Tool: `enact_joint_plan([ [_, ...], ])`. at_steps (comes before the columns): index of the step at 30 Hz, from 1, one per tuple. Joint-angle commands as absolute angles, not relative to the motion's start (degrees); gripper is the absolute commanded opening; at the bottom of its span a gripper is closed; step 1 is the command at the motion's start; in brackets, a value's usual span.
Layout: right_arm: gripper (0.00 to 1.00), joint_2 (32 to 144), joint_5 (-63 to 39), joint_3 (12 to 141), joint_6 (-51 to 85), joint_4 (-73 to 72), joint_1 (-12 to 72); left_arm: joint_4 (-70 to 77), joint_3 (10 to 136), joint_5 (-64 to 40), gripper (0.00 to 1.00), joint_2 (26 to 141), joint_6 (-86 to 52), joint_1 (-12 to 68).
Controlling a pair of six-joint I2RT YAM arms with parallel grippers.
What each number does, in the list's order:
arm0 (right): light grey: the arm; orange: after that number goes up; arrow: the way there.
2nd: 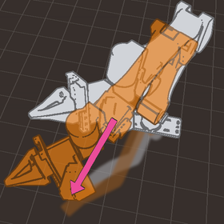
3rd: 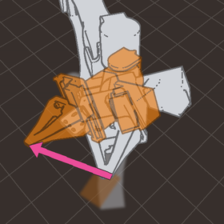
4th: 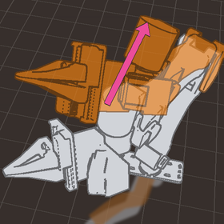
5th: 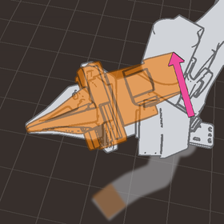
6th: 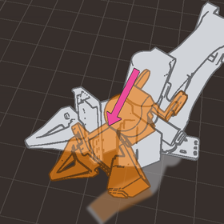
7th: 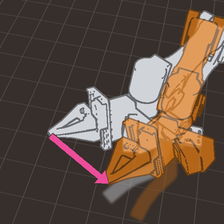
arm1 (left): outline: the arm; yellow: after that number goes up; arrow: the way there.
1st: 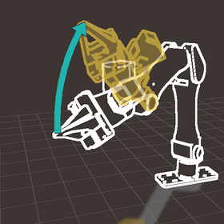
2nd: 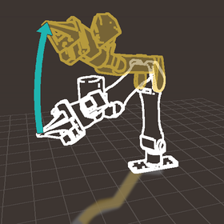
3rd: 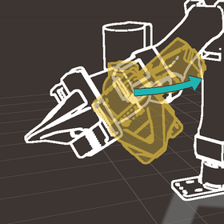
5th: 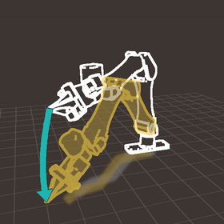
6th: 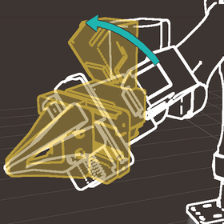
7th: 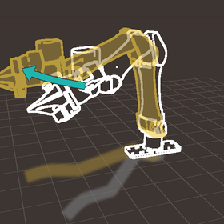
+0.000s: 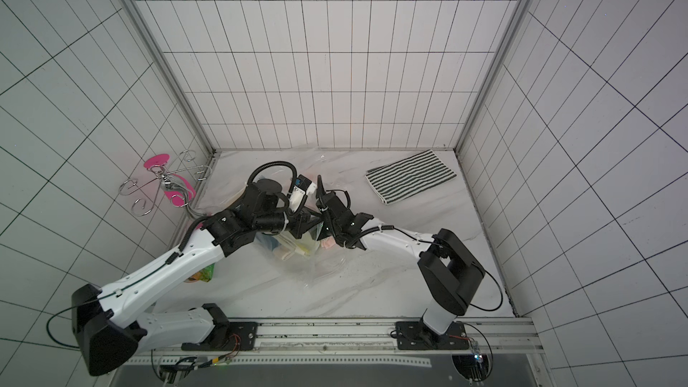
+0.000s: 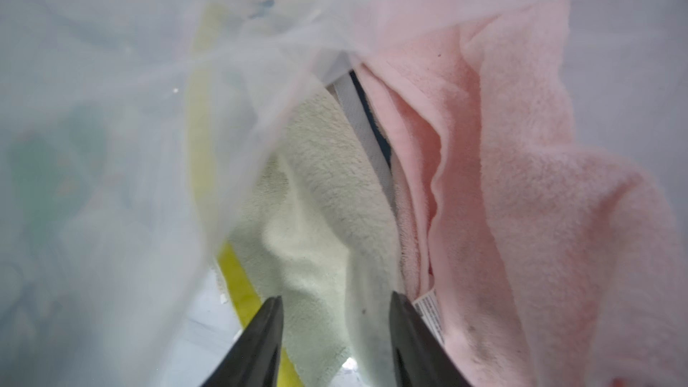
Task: Place the folded towel into the vacuum bag
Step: Place the towel in the vacuum bag.
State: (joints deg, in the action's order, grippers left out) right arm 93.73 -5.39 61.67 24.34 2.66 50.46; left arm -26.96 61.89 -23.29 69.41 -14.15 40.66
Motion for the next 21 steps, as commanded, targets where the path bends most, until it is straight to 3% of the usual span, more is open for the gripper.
enact_joint_plan([
  [1,0.52,93.0,-5.9,60.2,23.2,-1.0,51.6,-23.7,61.7,-25.8,0.00,68.8,-14.6,40.7],
  [6,0.25,99.0,-24.3,62.1,25.5,-12.2,52.7,-22.8,61.5,-26.6,0.00,68.5,-15.3,40.6],
  [8,0.20,102.4,-25.9,61.7,27.5,-18.3,53.5,-22.3,61.2,-26.2,0.00,68.5,-15.4,40.6],
  [11,0.21,107.4,-24.6,58.9,31.3,-28.8,53.6,-22.1,60.7,-25.5,0.00,68.6,-15.5,40.7],
  [14,0.23,112.5,-24.1,59.8,35.0,-29.2,54.1,-21.9,59.9,-23.9,0.00,68.6,-15.4,40.6],
  [18,0.37,111.9,-21.2,51.8,43.8,-37.1,52.6,-22.5,59.8,-19.4,0.00,69.4,-15.2,39.8],
  [21,0.45,106.3,-21.4,47.9,43.6,-34.8,48.3,-22.4,60.5,-16.0,0.00,70.4,-16.0,38.5],
])
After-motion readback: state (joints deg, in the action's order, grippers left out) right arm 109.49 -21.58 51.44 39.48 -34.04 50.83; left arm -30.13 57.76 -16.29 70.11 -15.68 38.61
